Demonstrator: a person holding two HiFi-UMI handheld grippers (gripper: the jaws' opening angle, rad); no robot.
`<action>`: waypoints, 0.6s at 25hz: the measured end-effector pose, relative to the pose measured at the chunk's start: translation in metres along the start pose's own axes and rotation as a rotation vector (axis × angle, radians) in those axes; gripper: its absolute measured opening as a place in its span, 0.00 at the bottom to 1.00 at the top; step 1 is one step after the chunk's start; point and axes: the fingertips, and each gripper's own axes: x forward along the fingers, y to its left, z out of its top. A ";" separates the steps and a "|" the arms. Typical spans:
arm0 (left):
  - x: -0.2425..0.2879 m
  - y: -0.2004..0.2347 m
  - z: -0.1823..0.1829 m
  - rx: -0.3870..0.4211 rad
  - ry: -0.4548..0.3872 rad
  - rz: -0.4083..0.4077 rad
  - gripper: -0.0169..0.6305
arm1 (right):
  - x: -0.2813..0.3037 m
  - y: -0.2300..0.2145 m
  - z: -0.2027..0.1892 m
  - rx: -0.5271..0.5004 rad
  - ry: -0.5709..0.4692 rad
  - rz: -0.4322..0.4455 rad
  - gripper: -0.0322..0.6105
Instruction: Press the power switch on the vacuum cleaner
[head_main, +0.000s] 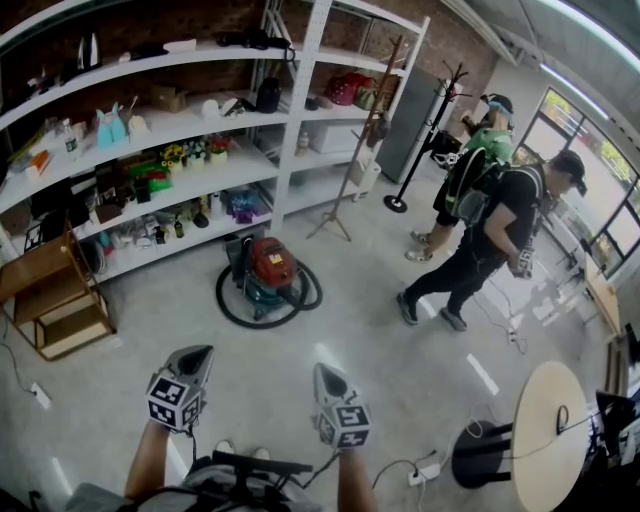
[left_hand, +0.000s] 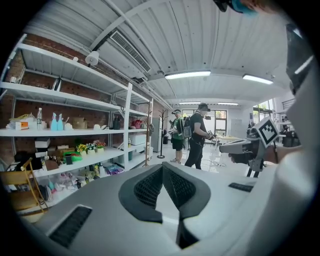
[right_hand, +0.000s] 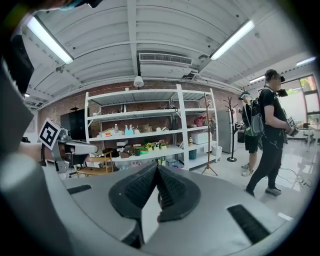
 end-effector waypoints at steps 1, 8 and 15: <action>0.001 -0.002 0.001 0.001 -0.002 0.008 0.04 | -0.002 -0.003 0.000 0.000 0.000 0.005 0.05; 0.007 -0.020 -0.001 -0.004 -0.005 0.031 0.04 | -0.005 -0.018 -0.006 0.000 -0.002 0.035 0.05; 0.025 -0.016 0.003 0.007 0.008 0.027 0.04 | 0.009 -0.029 -0.006 0.002 0.004 0.038 0.05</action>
